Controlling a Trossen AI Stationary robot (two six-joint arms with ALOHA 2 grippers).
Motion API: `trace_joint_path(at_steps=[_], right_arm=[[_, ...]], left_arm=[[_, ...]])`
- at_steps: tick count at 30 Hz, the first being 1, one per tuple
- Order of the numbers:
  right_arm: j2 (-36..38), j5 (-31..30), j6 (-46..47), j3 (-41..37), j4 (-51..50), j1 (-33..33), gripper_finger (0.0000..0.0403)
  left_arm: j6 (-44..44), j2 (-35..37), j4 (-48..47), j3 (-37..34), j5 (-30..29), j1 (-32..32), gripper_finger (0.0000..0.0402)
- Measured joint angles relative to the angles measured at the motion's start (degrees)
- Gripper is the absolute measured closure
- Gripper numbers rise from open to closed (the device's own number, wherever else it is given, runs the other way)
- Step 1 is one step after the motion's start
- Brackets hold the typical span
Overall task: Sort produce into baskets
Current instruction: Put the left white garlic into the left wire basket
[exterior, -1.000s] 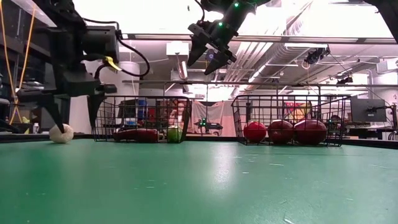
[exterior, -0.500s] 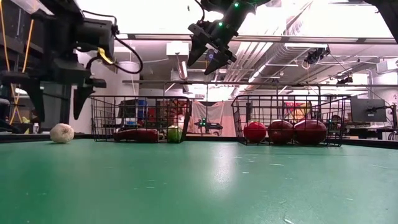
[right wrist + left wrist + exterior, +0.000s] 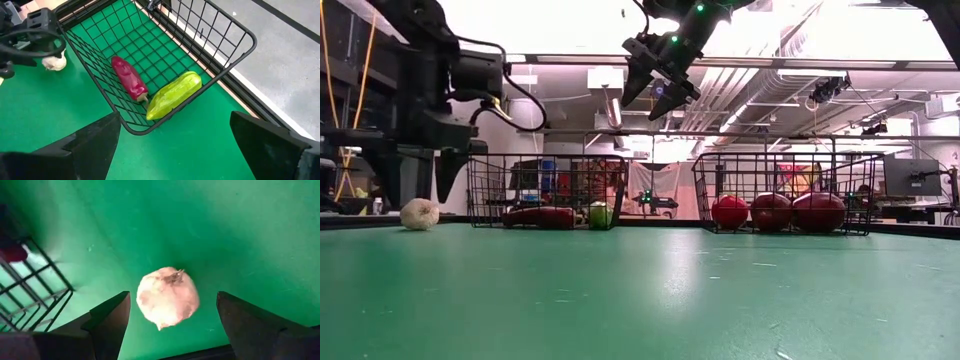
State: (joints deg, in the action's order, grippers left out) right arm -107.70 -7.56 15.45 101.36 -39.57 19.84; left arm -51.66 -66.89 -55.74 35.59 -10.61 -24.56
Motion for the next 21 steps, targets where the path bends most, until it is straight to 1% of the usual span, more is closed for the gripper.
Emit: trace_joint_path(at_steps=[3, 6, 15, 21], right_arm=[[0.00, -0.01, 0.13, 0.00, 0.00, 0.00, 0.0034], [0.00, 0.01, 0.81, 0.01, -0.02, 0.00, 0.0034], [0.00, 0.00, 1.90, 0.00, -0.04, 0.00, 0.0034], [0.00, -0.01, 2.31, 0.00, -0.04, 0.00, 0.0034]], left_arm=[[-0.06, 0.02, 0.47, 0.06, 0.23, -1.88, 0.0115], [-0.02, 0.07, 0.48, 0.13, 1.67, -3.28, 0.0115], [0.10, 0.05, 0.15, 0.15, 3.64, -3.72, 0.0115], [0.55, 0.39, -0.27, 0.13, 4.82, -6.12, 0.0115]])
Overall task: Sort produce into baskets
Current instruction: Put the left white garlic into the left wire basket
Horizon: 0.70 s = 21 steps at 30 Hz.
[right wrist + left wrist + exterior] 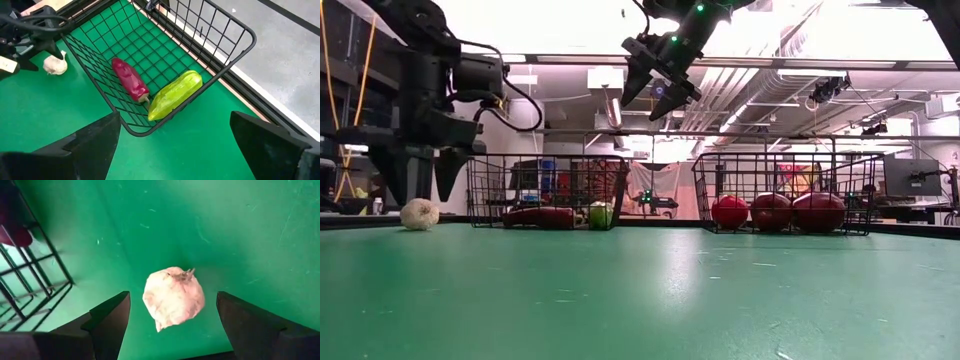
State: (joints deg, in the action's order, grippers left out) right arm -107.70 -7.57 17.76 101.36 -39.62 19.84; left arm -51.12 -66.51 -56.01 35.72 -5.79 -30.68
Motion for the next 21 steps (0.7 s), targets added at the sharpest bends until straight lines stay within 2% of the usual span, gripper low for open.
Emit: trace_joint_path(at_steps=[10, 21], right_arm=[[0.00, 0.00, -0.22, 0.00, 0.00, 0.00, 0.0034], [0.00, 0.00, -0.33, 0.00, 0.00, 0.01, 0.0034]], left_arm=[[-0.28, 0.97, -0.97, -0.06, 2.14, -3.30, 0.0115], [5.11, 0.95, -0.18, -0.09, 4.84, -4.30, 0.0115]])
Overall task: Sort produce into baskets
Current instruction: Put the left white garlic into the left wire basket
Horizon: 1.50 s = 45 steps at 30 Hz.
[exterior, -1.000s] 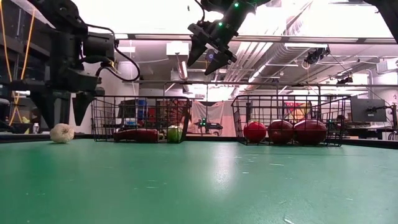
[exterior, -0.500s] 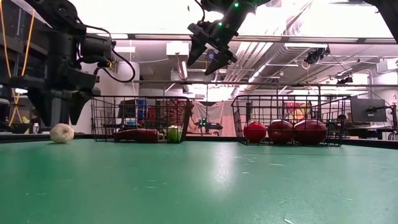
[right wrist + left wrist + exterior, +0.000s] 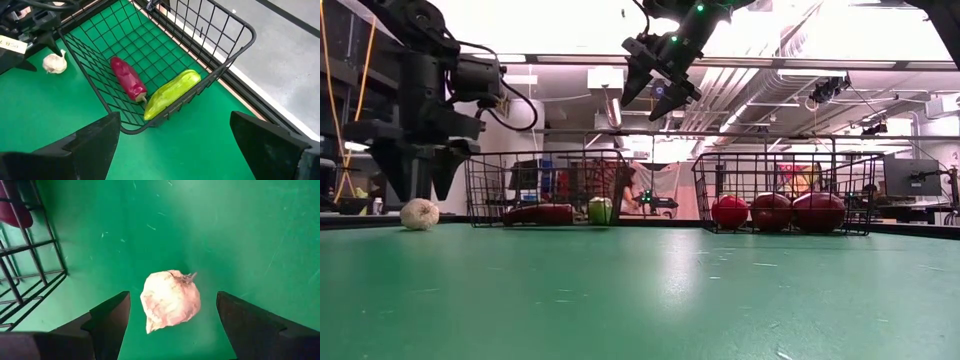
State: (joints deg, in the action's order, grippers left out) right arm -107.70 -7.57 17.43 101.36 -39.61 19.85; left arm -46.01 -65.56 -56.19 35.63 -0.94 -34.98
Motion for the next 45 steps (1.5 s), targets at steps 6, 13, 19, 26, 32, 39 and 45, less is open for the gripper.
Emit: trace_joint_path(at_steps=[6, 13, 19, 26, 32, 39, 45], right_arm=[[0.00, -0.45, -0.96, 0.00, 0.02, 0.03, 0.0034], [0.00, -0.94, -0.98, 0.00, 0.02, 0.03, 0.0034], [0.00, -0.94, -1.56, 0.00, 0.02, 0.03, 0.0034], [0.00, -0.94, -2.49, 0.00, 0.02, 0.10, 0.0034], [0.00, -0.92, -3.36, 0.00, -0.02, 0.12, 0.0034], [-0.02, -0.90, -3.36, 0.00, -0.44, 0.12, 0.0034], [-0.02, -0.90, -3.18, 0.00, -0.44, 0.44, 0.0034]], left_arm=[[2.68, 0.71, -1.02, 2.44, -0.03, 0.00, 0.0115], [12.28, 5.20, -0.13, 7.59, -1.13, 0.00, 0.0115], [29.58, 10.18, -4.09, 4.92, -1.44, 0.00, 0.0115], [30.56, 11.85, -3.65, 4.99, -6.96, -0.96, 0.0115], [11.50, 10.61, -3.51, 1.25, -5.22, -1.24, 0.0115], [2.68, 10.71, -0.78, -2.98, -7.79, -0.71, 0.0133], [-4.61, 10.47, -0.19, -3.07, -9.73, -0.26, 0.0209]])
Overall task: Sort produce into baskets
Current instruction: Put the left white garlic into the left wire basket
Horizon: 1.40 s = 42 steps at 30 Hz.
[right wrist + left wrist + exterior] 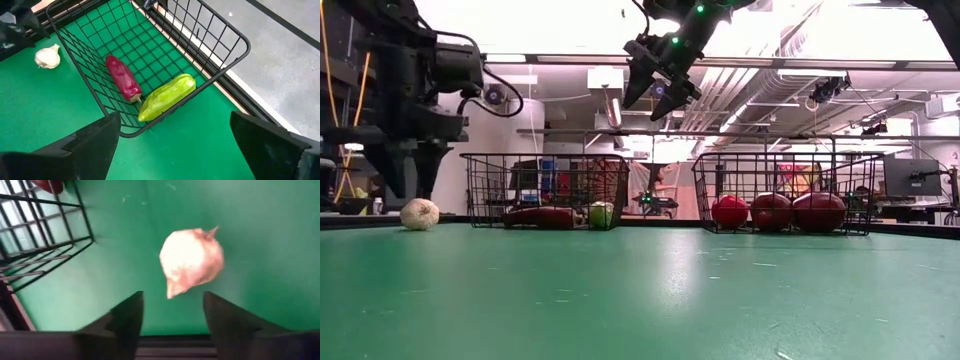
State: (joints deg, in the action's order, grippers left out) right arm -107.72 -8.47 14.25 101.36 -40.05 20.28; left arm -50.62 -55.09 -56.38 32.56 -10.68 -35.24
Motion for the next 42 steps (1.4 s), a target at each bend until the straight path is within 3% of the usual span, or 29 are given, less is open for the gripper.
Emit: trace_joint_path(at_steps=[7, 11, 16, 24, 42], right_arm=[[0.00, 0.02, 0.25, 0.00, 0.02, 0.29, 0.0034], [0.00, 0.03, 0.25, 0.00, 0.04, 0.29, 0.0034], [0.00, 0.04, 0.25, 0.00, 0.02, 0.27, 0.0034], [-0.02, 0.03, 0.25, 0.00, 0.00, 0.23, 0.0034], [0.83, 0.04, -2.78, -0.04, -4.55, 0.23, 0.0034]], left_arm=[[-3.12, -2.53, 0.70, 0.02, -0.64, 0.00, 0.0385], [-1.38, -5.05, 1.33, 0.02, 0.39, 0.02, 0.0395], [-0.92, -7.36, 4.72, 0.07, -2.55, 0.04, 0.0401], [3.18, -6.87, 4.76, 0.04, 1.19, 1.85, 0.0401], [23.32, -6.87, 10.23, 0.02, 5.53, 22.22, 0.0401]])
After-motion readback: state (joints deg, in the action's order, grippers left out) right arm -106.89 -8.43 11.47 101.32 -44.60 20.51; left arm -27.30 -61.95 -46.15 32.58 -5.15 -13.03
